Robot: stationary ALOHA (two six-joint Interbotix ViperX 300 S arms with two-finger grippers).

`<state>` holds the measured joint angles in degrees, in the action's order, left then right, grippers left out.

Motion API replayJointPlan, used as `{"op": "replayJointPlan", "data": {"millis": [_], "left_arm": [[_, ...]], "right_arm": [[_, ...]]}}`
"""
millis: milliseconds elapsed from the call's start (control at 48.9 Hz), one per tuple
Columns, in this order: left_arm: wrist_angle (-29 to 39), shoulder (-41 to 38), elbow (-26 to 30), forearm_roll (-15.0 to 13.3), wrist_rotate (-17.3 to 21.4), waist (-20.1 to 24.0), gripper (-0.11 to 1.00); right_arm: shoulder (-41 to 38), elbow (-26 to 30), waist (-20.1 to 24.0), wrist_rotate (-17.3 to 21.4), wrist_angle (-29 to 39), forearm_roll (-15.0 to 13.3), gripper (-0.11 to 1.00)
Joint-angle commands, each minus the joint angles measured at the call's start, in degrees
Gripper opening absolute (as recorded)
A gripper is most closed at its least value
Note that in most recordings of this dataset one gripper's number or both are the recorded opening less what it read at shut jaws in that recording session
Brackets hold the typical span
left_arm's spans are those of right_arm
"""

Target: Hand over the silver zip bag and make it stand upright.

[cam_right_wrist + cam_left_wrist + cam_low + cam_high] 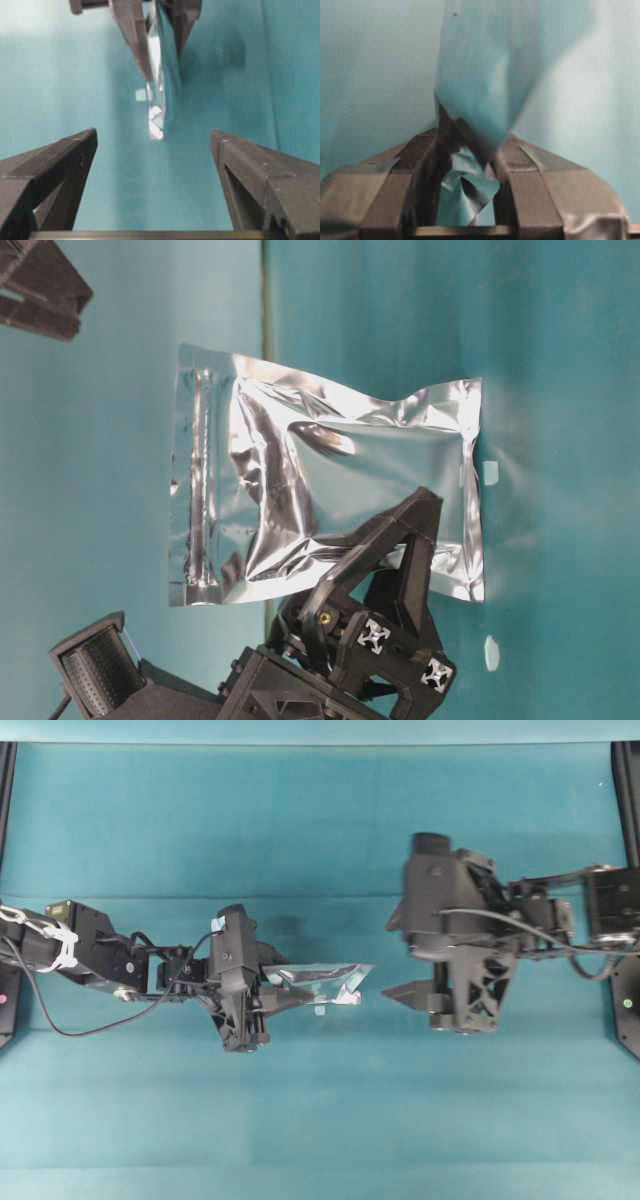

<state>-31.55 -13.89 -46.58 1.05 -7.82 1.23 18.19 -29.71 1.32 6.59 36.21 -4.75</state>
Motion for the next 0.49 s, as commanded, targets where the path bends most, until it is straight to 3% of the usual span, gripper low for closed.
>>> {"op": "replayJointPlan", "data": {"millis": [0,471], "left_arm": [[0.0,0.26,0.09,0.18,0.09,-0.62,0.29],[-0.09,0.26,0.0,0.18,0.18,-0.53,0.29]], "right_arm": [[2.46,-0.53,0.18,1.14,-1.93,-0.09,0.91],[5.27,-3.43,0.0,2.72,-3.16,-0.09,0.91]]}}
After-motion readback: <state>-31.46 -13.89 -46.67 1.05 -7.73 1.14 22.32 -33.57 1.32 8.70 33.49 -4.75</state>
